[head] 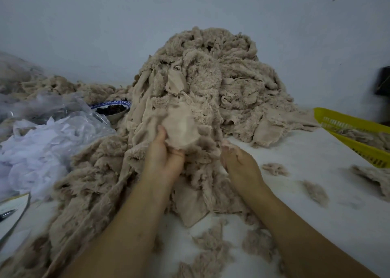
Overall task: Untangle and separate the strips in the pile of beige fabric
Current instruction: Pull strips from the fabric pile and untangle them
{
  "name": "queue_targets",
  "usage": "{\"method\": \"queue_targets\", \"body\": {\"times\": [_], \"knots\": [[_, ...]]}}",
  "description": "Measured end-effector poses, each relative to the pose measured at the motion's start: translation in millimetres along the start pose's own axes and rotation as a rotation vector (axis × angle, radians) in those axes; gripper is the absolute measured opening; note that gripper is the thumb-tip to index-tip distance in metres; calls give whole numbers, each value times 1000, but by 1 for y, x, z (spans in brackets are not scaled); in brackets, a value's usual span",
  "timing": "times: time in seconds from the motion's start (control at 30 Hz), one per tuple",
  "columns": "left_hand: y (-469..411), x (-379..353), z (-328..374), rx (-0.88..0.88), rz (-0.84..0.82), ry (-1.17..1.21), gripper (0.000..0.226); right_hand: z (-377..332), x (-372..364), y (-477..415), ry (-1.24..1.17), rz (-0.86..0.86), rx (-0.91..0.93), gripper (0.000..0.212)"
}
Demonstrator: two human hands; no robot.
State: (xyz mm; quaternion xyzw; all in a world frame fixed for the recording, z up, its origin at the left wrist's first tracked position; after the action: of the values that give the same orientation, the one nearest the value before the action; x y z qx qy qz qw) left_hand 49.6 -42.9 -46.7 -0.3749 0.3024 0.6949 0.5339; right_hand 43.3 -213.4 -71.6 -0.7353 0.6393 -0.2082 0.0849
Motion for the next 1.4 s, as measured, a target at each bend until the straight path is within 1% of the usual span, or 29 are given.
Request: {"method": "queue_targets", "body": {"times": [0.07,0.1,0.17,0.2,0.27,0.33,0.37,0.4,0.47,0.5,0.53,0.6,0.67,0.77,0.8,0.83,0.9,0.93,1.0,1.13,1.2,1.27,1.3,1.33,1.37,1.4], "knots": [[-3,5,7,15,18,49,32,-2,8,0,-95,95,-28,54],[0,4,4,55,6,-4,33,-2,9,0,-124,108,-32,62],[5,2,-9,123,-48,-257,31,-4,7,-2,-41,65,-7,76],[8,1,-16,128,-79,-404,31,-2,5,-3,-14,43,7,76],[11,-1,-23,89,-124,-629,28,-1,3,-4,-79,26,-24,70],[13,-2,-24,68,-159,-732,29,1,6,-5,-176,35,-20,71],[13,-2,-24,65,-168,-770,32,1,8,-5,-190,58,-8,67],[14,-2,-25,60,-177,-817,32,1,9,-5,-190,89,2,58],[15,-1,-28,41,-198,-914,26,0,11,-5,-82,156,30,34],[16,-1,-30,36,-203,-954,23,-1,11,-6,-15,197,57,28],[17,-1,-31,34,-209,-981,22,0,12,-6,16,233,77,28],[18,-1,-32,36,-217,-976,19,1,14,-4,-57,291,41,34],[18,-2,-30,37,-220,-892,23,2,16,-2,-162,304,-22,40],[14,-2,-24,48,-181,-709,53,0,10,2,-155,183,-31,44],[13,-2,-21,44,-145,-643,55,0,8,2,-132,141,-27,44],[11,-1,-17,47,-114,-579,53,0,6,3,-104,113,-22,43],[9,-1,-14,79,-116,-471,35,-1,5,3,-71,103,-44,43],[9,-2,-13,93,-132,-441,28,2,7,2,-91,125,-85,43],[9,-2,-14,88,-135,-418,26,5,10,-1,-161,202,-181,41],[9,-4,-19,81,-73,-436,34,11,11,-4,-367,322,-286,39],[8,-4,-13,48,-19,-425,31,12,19,-7,-460,409,-321,39],[6,-3,-3,-1,28,-393,30,16,34,-11,-452,501,-343,39],[8,-4,1,-33,16,-425,30,17,38,-10,-404,505,-341,41],[11,-7,0,-63,-21,-520,28,17,39,-9,-350,475,-312,46],[17,-10,-3,-99,-63,-692,22,14,36,-8,-290,414,-263,53],[23,-13,-8,-139,-95,-882,15,11,29,-8,-214,322,-198,55]]}}
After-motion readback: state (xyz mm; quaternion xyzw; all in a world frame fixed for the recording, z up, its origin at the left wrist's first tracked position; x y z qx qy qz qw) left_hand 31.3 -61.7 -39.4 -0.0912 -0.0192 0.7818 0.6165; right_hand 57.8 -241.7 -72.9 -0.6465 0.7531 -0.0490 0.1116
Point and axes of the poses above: each hand's wrist, its own y-axis away from the middle knuckle, its own x-axis out of the back of the hand, z = x × y, the point moved 3 cm from there along -y, towards the middle knuckle, and after that the axes turned 10 degrees about -y, right-handed, at the moved point
